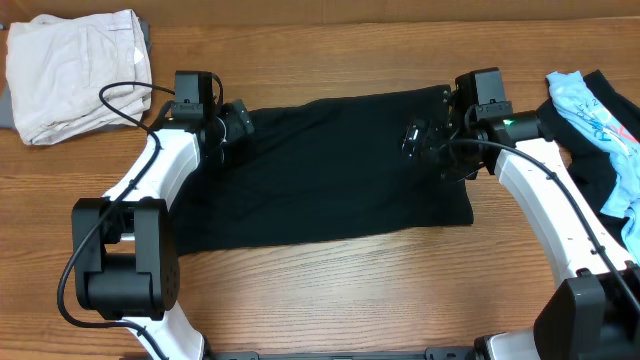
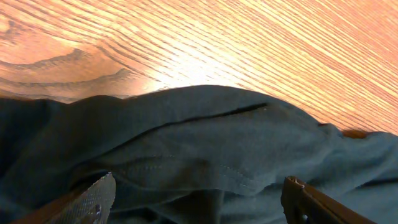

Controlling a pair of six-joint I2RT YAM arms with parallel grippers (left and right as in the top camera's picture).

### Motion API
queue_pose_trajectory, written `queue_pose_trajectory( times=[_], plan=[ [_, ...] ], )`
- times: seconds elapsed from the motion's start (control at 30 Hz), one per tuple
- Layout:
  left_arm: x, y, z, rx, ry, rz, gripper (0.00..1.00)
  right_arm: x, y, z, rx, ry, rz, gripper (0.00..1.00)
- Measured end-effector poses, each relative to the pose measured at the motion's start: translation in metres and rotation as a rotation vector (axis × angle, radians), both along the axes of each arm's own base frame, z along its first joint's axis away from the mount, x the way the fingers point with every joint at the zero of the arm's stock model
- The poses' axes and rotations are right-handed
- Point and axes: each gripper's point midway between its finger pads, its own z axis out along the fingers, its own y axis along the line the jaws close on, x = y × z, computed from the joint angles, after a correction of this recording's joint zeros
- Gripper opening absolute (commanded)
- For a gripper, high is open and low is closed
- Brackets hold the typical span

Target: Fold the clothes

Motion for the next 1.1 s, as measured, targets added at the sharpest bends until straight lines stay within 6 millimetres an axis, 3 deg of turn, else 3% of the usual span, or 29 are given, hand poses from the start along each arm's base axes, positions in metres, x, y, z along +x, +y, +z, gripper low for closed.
queue_pose_trajectory(
  times=[0.4, 0.73, 1.1],
  plan=[
    [0.004, -0.003, 0.003, -0.031, -0.016, 0.014, 0.8, 0.003, -0.001, -0.001, -0.008, -0.011, -0.004, 1.0],
    [-0.022, -0.003, -0.011, -0.066, 0.118, 0.088, 0.76, 0.005, -0.001, 0.0, -0.008, -0.017, -0.004, 1.0],
    [-0.009, 0.0, -0.005, -0.076, 0.064, 0.132, 0.76, 0.005, -0.001, 0.0, -0.008, -0.017, -0.004, 1.0]
  ],
)
